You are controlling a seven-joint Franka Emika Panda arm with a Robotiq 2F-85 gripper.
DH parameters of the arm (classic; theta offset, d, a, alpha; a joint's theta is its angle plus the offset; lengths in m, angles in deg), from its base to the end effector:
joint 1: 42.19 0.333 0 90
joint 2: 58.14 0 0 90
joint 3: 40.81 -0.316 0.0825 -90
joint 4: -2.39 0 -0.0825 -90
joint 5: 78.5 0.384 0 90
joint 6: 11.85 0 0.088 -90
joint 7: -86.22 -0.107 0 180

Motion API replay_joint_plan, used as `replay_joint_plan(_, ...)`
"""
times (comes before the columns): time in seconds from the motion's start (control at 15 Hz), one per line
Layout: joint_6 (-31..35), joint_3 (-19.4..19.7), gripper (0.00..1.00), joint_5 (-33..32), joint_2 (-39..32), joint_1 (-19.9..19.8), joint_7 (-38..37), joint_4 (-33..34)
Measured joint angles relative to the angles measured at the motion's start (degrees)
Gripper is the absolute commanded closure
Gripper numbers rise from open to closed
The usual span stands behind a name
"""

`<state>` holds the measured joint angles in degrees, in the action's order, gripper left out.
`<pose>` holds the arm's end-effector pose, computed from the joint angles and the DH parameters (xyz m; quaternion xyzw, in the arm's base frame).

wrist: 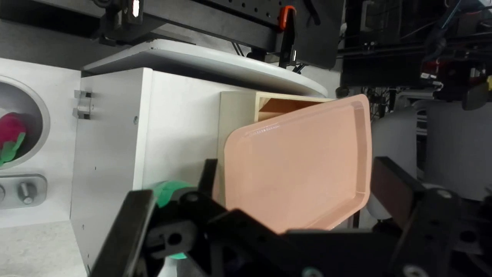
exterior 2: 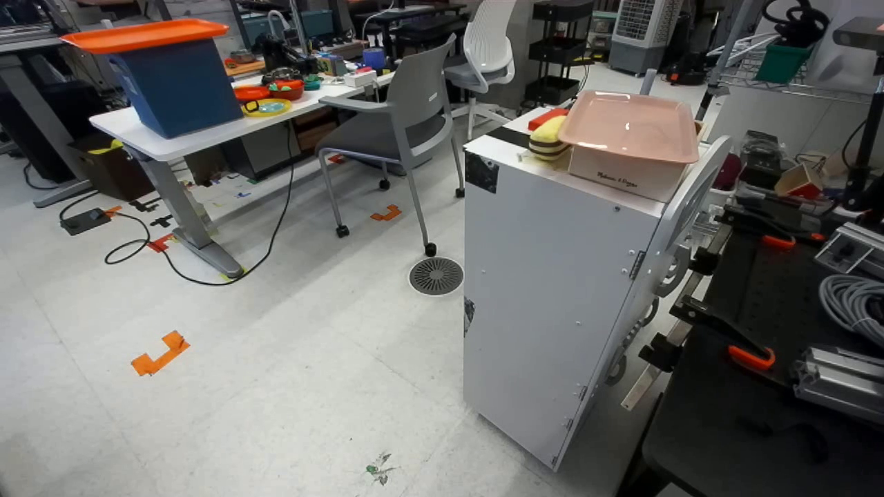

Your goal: Pick up the peach tray from the top of the white box and place it down on the box

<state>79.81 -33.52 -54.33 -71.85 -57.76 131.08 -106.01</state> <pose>0.5249 -0.1719 0.3569 -0.9414 -0.1190 0.1085 0.2965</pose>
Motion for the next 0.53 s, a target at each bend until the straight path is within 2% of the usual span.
replay_joint_plan(0.53,0.2,-0.36,0.0,0.0,-4.63,0.03,-1.31,2.46)
